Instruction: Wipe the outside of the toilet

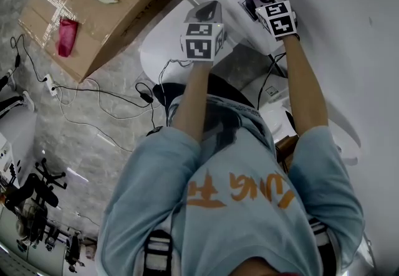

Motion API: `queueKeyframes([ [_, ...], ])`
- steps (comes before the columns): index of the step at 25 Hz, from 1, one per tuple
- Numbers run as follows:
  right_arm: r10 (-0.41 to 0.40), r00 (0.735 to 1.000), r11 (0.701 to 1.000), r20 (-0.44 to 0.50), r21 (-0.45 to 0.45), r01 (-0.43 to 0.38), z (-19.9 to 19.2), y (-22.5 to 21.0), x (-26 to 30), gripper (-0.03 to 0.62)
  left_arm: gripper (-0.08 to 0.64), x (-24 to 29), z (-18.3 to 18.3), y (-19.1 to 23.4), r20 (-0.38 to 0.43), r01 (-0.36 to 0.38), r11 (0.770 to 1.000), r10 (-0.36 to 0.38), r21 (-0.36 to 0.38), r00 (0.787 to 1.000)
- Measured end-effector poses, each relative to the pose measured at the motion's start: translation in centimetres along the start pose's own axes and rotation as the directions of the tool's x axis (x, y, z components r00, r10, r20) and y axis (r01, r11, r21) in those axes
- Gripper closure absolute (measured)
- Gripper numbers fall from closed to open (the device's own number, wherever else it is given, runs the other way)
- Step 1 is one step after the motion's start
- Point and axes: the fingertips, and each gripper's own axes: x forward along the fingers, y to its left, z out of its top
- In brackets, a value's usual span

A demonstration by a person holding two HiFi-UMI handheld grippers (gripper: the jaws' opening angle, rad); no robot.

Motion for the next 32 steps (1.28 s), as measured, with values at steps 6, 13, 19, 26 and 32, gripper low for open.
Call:
queueKeyframes([
  [6,-0.037,0.999,0.999,-0.007,0.026,0.038,-2.0,-0.2,-1.6,0.511,0.537,0.4,0.0,-0.7,0.000,0.021,1.000,-0.021,0.002,1.000],
  [13,-0.101,0.995,0.994,-0.008,0.041,0.101,-4.7,-0.4,-3.8,0.511,0.537,0.3,-0.7,-0.9,-0.015,0.033,0.999,-0.033,-0.002,0.999],
  [19,-0.164,0.986,0.982,-0.019,0.087,0.165,-7.1,-0.4,-5.6,0.511,0.537,-0.2,-0.8,-0.8,-0.028,0.042,0.999,-0.042,0.009,0.999],
  [26,-0.213,0.976,0.966,-0.042,0.139,0.217,-9.3,-0.3,-7.6,0.511,0.537,0.2,-1.0,-2.0,-0.056,0.084,0.996,-0.082,0.028,0.995],
  [32,-0.259,0.963,0.945,-0.070,0.190,0.268,-11.2,0.0,-9.4,0.511,0.537,0.6,-0.6,-2.4,-0.063,0.111,0.993,-0.108,0.038,0.992],
])
